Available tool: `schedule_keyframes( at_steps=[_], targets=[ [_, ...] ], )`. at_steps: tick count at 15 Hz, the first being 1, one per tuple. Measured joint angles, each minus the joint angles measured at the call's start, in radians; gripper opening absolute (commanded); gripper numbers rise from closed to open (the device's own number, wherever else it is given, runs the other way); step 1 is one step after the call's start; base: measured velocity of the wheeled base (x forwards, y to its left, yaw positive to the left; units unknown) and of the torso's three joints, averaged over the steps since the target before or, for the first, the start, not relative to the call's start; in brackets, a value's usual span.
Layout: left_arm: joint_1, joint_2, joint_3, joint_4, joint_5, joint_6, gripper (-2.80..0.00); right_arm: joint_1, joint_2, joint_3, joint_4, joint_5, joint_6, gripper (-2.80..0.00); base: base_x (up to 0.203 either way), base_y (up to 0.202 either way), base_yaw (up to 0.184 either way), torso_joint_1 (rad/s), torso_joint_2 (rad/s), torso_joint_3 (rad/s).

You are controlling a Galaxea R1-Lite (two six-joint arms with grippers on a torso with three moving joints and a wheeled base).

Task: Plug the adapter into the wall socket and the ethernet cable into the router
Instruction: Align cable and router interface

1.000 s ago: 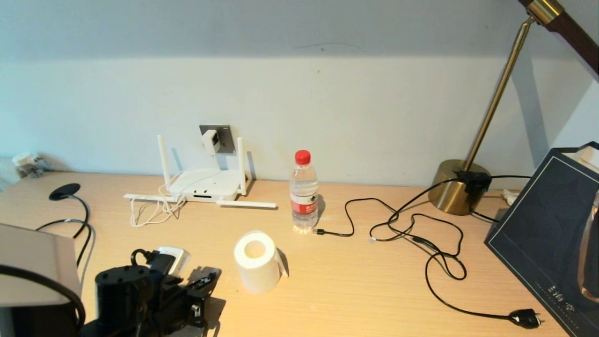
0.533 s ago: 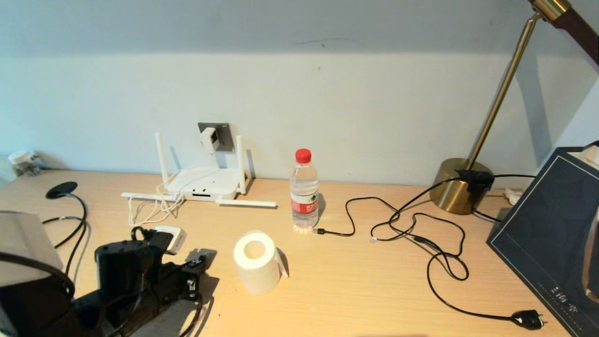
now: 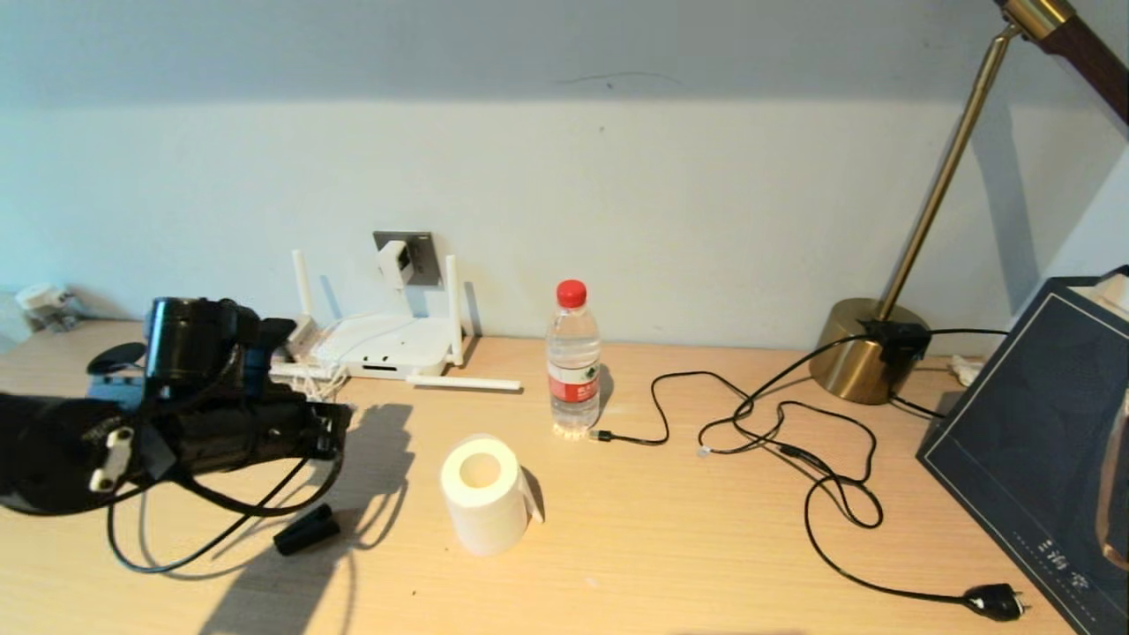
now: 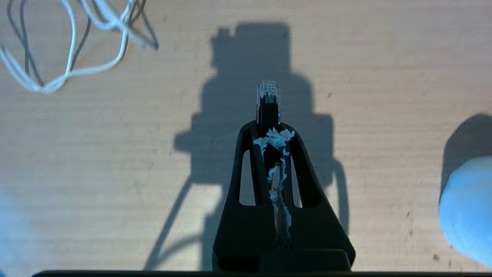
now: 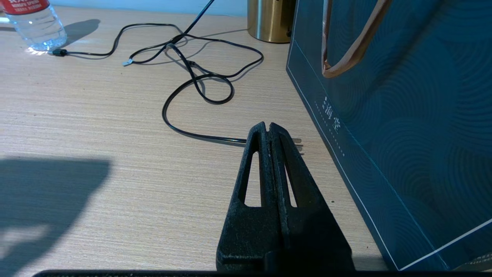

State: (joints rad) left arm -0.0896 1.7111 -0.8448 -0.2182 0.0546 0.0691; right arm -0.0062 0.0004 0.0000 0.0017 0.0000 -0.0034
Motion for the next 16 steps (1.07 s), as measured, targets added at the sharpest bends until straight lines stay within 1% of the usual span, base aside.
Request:
schedule_keyframes(
  at_steps=[1,2,4,7,11,16],
  targets=[
    [0.018,0.003,-0.036,0.068,-0.002,-0.001,-2.8,0.0,0.0,0.0,0.0,0.0,0.0,-2.8,0.0,0.0,0.0,0.0,0.0,0.0],
    [0.032,0.011,-0.058,0.097,-0.003,-0.003,-2.8,0.0,0.0,0.0,0.0,0.0,0.0,-2.8,0.0,0.0,0.0,0.0,0.0,0.0],
    [0.046,0.032,-0.078,0.098,-0.005,-0.004,-2.8,0.0,0.0,0.0,0.0,0.0,0.0,-2.8,0.0,0.0,0.0,0.0,0.0,0.0],
    [0.054,0.076,-0.117,0.09,-0.006,-0.042,-2.8,0.0,0.0,0.0,0.0,0.0,0.0,-2.8,0.0,0.0,0.0,0.0,0.0,0.0],
    [0.054,0.149,-0.185,0.085,-0.025,-0.069,-2.8,0.0,0.0,0.0,0.0,0.0,0.0,-2.8,0.0,0.0,0.0,0.0,0.0,0.0],
    [0.076,0.238,-0.263,0.072,-0.031,-0.076,-2.8,0.0,0.0,0.0,0.0,0.0,0.0,-2.8,0.0,0.0,0.0,0.0,0.0,0.0]
  ],
)
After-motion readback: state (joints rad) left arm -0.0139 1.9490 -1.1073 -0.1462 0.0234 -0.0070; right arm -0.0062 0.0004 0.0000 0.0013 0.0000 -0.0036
